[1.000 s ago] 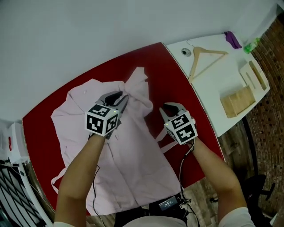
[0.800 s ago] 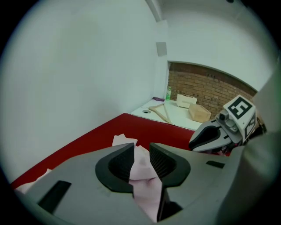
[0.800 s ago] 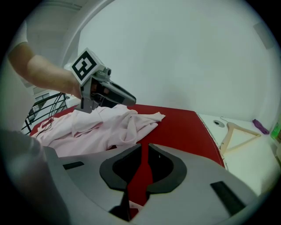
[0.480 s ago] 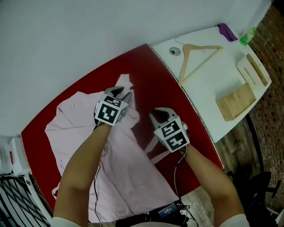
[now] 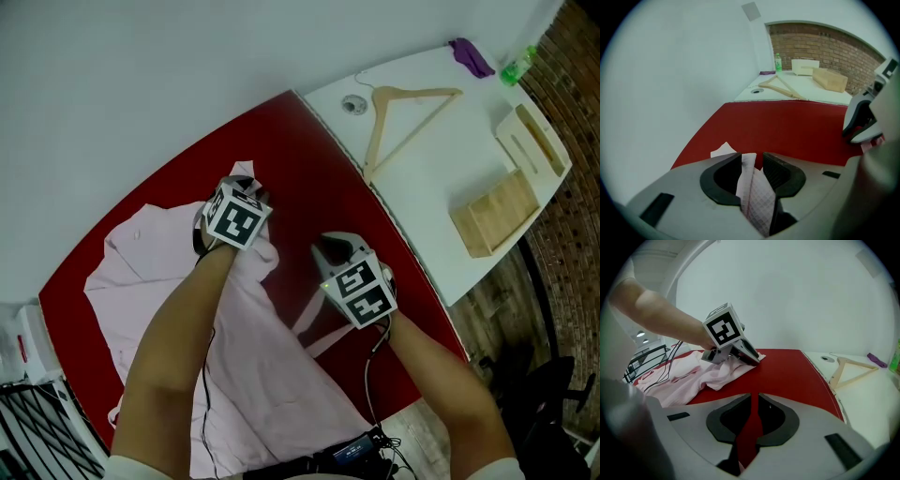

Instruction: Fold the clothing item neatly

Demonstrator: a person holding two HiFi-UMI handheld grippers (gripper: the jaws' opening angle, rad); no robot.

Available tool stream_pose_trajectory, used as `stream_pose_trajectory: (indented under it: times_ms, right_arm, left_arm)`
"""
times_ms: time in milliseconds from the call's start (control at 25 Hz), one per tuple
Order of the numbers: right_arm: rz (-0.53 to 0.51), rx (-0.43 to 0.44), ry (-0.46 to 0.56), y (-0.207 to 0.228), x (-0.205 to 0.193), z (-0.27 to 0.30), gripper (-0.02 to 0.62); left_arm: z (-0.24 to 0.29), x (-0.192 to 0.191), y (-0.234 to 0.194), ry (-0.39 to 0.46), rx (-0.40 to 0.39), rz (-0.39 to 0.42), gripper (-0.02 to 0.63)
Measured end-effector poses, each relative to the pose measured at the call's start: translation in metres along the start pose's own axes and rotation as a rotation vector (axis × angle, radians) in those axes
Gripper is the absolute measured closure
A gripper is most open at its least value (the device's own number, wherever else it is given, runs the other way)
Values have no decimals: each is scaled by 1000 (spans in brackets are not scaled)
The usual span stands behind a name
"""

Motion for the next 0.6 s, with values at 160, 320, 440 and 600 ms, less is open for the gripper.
stream_pose_trajectory:
  times_ms: [160, 320, 440, 600]
  right_arm:
    - [8, -1, 6, 1, 0, 1, 563]
    - [7, -3, 7, 0, 0, 1, 563]
    - [11, -6, 11, 0, 1, 1, 563]
    - [14, -6, 24, -1, 7, 3, 563]
  left_arm:
    - [3, -3, -2, -17, 9, -33, 476]
    - [0, -4, -5, -14, 30, -55, 538]
    - [-8, -3, -3, 25, 33, -62, 583]
    - [-27, 2, 5, 118, 7, -72, 588]
Point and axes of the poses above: the fingertips, and each gripper's own axes: z forward along the fingers, y to its right, x out of its top, the point moved 4 cm from there along -z, backward along the fingers, and after that the axes turned 15 degrees about z, right-handed, at the moved point
